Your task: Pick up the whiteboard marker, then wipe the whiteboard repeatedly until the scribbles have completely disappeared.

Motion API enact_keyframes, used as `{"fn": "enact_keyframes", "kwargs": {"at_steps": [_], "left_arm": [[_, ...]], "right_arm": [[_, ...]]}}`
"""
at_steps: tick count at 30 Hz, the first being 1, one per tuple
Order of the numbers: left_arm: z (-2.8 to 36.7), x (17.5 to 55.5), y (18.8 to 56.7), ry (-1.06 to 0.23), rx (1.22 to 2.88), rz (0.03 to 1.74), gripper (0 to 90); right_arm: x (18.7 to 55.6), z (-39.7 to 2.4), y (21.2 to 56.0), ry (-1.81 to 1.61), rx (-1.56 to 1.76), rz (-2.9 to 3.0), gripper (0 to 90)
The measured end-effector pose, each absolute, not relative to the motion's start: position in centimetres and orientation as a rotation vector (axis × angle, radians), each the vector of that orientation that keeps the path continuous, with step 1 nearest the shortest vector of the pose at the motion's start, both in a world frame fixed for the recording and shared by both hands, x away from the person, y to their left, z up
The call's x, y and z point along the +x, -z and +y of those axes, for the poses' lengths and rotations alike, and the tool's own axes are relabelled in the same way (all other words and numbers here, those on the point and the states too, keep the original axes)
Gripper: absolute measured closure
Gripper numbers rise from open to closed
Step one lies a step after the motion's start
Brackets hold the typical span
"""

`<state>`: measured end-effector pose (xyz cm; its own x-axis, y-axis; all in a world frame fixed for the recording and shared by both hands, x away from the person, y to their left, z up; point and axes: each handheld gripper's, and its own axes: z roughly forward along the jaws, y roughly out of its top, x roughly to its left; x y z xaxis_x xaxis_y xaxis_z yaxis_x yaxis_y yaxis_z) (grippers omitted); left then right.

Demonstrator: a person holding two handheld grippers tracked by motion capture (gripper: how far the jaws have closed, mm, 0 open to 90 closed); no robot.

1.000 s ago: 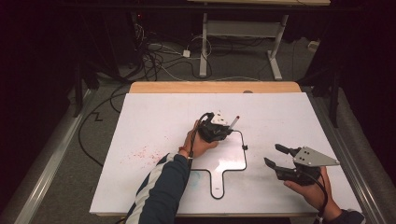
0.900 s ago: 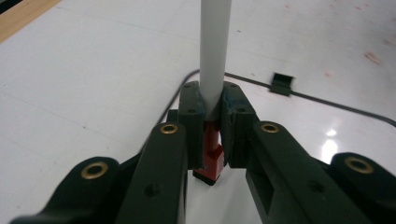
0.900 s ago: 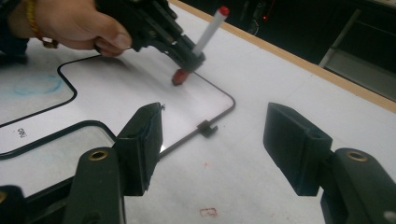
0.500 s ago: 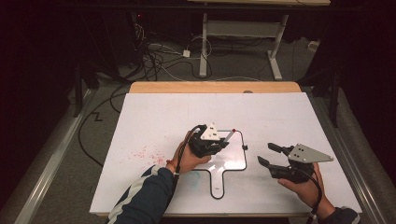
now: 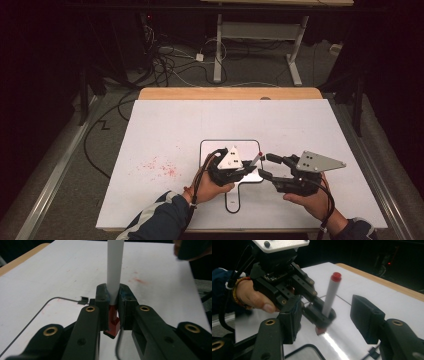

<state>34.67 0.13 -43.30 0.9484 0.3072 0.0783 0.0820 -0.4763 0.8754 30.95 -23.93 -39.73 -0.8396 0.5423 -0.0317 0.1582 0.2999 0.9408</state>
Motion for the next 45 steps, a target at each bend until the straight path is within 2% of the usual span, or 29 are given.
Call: {"fn": "enact_keyframes", "kwargs": {"at_steps": [6,13,15,18,20,23,26,29,35,39,45], "left_arm": [[-0.3,33.7,43.2,-0.262,2.043,0.243,78.4],[-0.8,33.1,43.5,-0.245,2.039,0.237,78.2],[-0.9,33.0,43.6,-0.254,2.038,0.24,78.0],[-1.0,32.7,43.6,-0.292,2.055,0.251,69.3],[-1.1,32.4,43.4,-0.339,2.08,0.265,59.8],[-0.1,32.0,42.7,-0.433,2.116,0.293,40.2],[2.5,31.4,42.1,-0.503,2.087,0.319,31.2],[6.0,31.0,42.2,-0.569,2.074,0.389,26.7],[12.9,30.7,44.4,-0.657,2.097,0.589,23.6],[16.1,30.3,45.8,-0.655,2.105,0.696,22.5],[18.8,29.4,46.7,-0.694,2.092,0.797,21.8]], "right_arm": [[30.8,-22.8,39.4,-1.571,0.602,2.241,51.6],[31.0,-23.0,39.1,-1.6,0.609,2.229,80.3],[31.1,-23.1,39.2,-1.607,0.61,2.241,80.7],[30.9,-23.1,39.1,-1.59,0.608,2.238,80.7],[30.9,-23.4,38.9,-1.584,0.62,2.227,80.8],[31.0,-24.1,38.4,-1.553,0.661,2.221,80.8],[31.3,-24.9,38.0,-1.488,0.707,2.23,80.8],[32.0,-25.7,37.6,-1.421,0.798,2.254,80.8],[33.8,-26.6,37.9,-1.351,0.968,2.309,80.8],[34.7,-26.3,38.2,-1.303,1.01,2.33,80.8],[35.8,-25.4,38.8,-1.265,1.021,2.355,80.8]]}}
